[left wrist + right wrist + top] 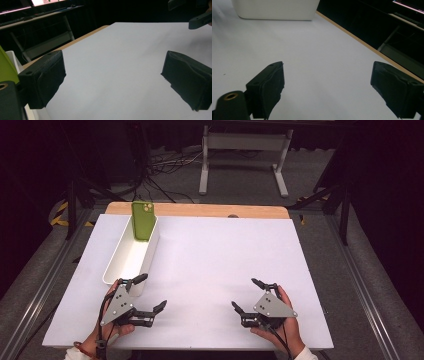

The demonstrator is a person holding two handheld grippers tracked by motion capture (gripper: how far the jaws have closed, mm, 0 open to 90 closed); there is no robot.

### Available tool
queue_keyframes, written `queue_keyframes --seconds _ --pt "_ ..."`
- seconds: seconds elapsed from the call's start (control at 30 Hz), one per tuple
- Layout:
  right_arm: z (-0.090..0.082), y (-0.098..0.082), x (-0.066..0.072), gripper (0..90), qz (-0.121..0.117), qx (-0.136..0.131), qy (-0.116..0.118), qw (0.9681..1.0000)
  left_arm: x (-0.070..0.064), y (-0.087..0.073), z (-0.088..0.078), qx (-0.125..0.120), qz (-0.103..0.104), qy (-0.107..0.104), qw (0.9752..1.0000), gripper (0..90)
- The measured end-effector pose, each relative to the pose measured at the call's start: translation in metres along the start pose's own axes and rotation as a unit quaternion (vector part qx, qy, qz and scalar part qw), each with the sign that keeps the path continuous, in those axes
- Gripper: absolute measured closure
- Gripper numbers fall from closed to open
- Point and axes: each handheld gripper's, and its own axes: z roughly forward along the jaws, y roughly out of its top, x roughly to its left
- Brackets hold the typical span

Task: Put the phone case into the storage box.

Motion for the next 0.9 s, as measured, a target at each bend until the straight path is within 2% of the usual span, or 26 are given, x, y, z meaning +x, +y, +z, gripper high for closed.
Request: queue_keyframes --seconds 0.13,0.27,0.43,0.8,0.9 --pt "-0.002 -0.0003 0.0007 13.0 -0.003 0.001 -0.002 1.0 -0.0004 -0.001 0.0001 0.004 0.005 -0.006 1.0 5.4" --pt "-0.0019 0.0018 0.0008 12.9 -0.001 -0.003 -0.002 1.0 -0.0002 -0.0017 -0.0006 0.002 -0.002 -0.008 1.0 5.5" --pt "-0.0012 0.0018 0.0028 12.3 -0.004 -0.007 0.017 0.9998 0.0001 -0.0018 -0.0006 0.003 0.0 -0.013 0.9999 5.4" --pt "-0.0002 -0.0008 0.003 11.8 -0.006 0.002 0.014 0.9999 -0.0007 -0.0036 0.0027 0.007 -0.005 -0.017 0.9998 5.5" --pt "0.0 -0.0014 0.0033 11.8 -0.005 0.002 0.019 0.9998 -0.0018 -0.0045 0.0042 0.011 0.0 -0.018 0.9998 5.4"
